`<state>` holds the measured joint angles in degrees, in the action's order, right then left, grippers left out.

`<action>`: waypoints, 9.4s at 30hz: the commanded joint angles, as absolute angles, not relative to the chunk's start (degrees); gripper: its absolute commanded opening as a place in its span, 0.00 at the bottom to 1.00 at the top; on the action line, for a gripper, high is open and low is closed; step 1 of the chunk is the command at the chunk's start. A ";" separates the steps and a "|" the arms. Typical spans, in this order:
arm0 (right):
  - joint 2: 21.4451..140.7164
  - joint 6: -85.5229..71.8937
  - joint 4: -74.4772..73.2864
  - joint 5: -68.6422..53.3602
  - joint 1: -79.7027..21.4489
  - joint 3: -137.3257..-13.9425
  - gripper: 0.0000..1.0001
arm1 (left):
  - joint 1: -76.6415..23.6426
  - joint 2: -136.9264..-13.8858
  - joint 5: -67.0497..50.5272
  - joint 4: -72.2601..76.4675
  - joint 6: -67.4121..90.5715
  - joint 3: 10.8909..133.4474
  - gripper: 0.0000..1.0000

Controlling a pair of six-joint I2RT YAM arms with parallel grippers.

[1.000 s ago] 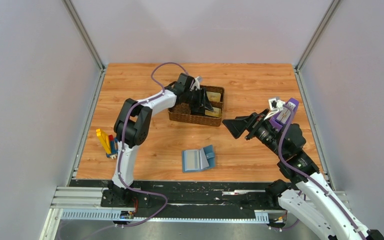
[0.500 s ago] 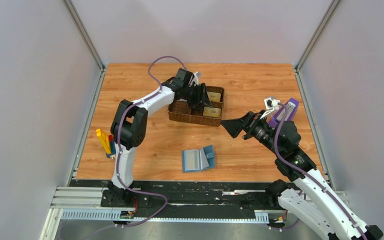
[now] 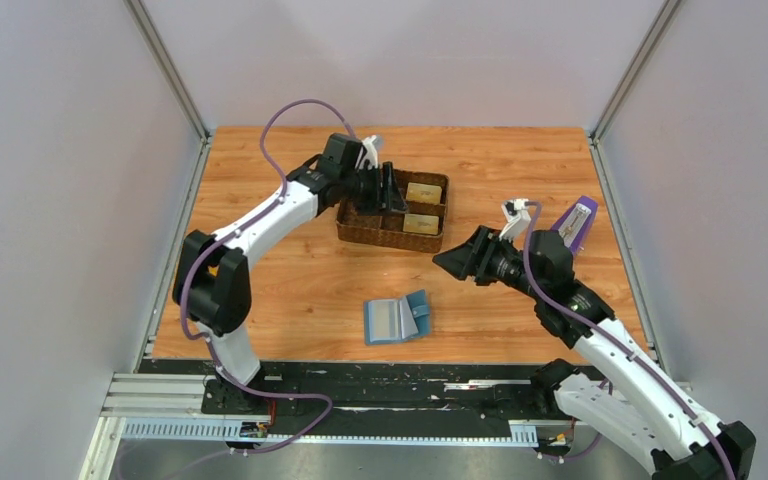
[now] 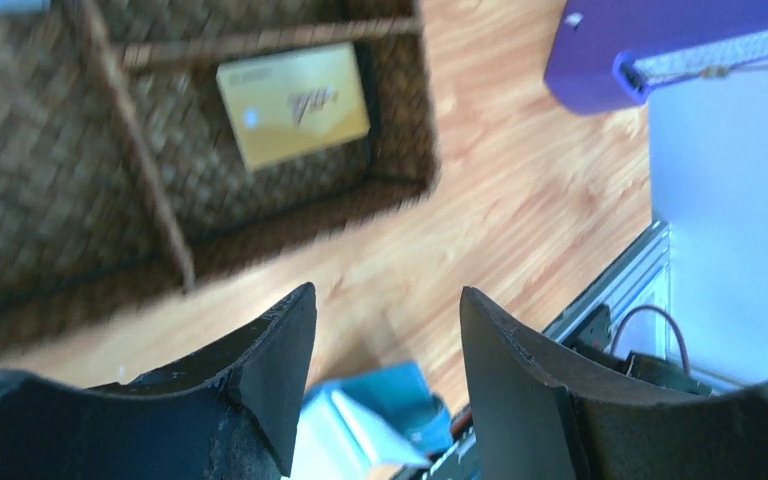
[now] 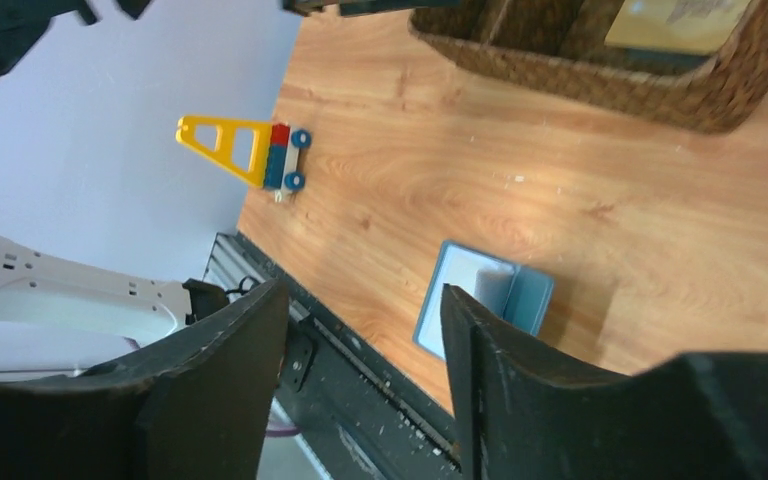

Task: Take the credit cards out of the card holder
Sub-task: Remove the credit card from the card holder.

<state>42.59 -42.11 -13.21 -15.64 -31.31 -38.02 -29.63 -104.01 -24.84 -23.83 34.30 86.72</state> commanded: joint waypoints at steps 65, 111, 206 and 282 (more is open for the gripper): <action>96.64 -54.10 -24.24 18.11 -63.63 -56.63 0.71 | -29.65 -61.51 -12.11 -29.20 36.12 41.05 0.57; 85.10 -54.02 -23.51 24.27 -63.60 -46.26 0.25 | -29.79 -77.25 -37.18 -2.23 42.39 33.72 0.43; 86.90 -43.59 8.88 -19.43 -44.38 -32.32 0.21 | -31.54 -85.44 -29.86 -2.27 41.72 31.16 0.14; 85.19 -47.57 19.78 -29.27 -39.02 -26.04 0.25 | -34.14 -87.61 -31.48 2.94 43.33 33.93 0.16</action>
